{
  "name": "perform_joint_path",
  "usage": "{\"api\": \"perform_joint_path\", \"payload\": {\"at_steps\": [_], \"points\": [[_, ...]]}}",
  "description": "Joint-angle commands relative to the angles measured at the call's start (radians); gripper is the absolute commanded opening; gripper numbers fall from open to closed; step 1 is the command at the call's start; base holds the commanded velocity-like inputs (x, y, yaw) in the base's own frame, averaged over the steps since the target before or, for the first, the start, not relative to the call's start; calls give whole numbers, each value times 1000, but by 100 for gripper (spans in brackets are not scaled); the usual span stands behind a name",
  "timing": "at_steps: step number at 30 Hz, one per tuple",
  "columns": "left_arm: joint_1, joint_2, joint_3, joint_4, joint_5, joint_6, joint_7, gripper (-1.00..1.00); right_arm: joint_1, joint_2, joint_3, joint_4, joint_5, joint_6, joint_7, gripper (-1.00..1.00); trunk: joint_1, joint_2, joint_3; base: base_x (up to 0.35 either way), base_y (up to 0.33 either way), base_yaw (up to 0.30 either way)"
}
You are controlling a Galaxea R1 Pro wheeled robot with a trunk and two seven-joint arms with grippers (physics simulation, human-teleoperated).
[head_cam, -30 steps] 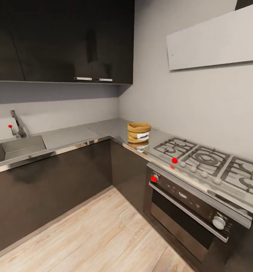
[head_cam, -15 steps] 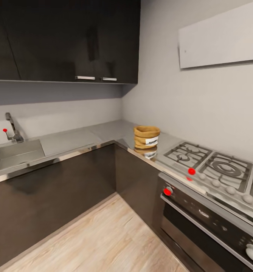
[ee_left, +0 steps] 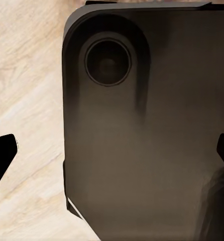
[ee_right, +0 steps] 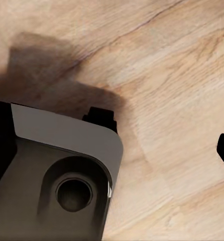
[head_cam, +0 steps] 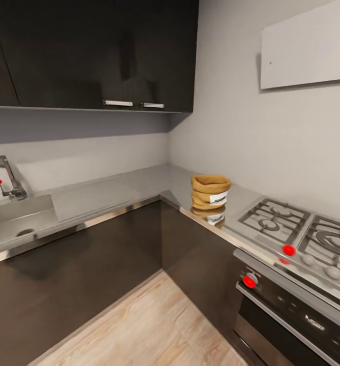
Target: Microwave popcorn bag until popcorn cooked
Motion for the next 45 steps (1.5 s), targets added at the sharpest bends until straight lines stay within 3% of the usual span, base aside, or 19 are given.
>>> {"api": "perform_joint_path", "payload": {"at_steps": [1, 24, 45], "points": [[0, 0, 1, 0, 3, -2, 0, 100, -1, 0, -6, 3, 7, -6, 2, 100, 1, 0, -1, 321, 172, 0], [0, -2, 1, 0, 3, -3, 0, 100, -1, 7, -6, 3, 6, -3, 1, 100, 1, 0, -1, 321, 109, 0], [0, -2, 2, 0, 2, -10, 0, 100, -1, 6, -7, 3, 3, -3, 2, 100, 1, 0, -1, 270, 5, -11]]}}
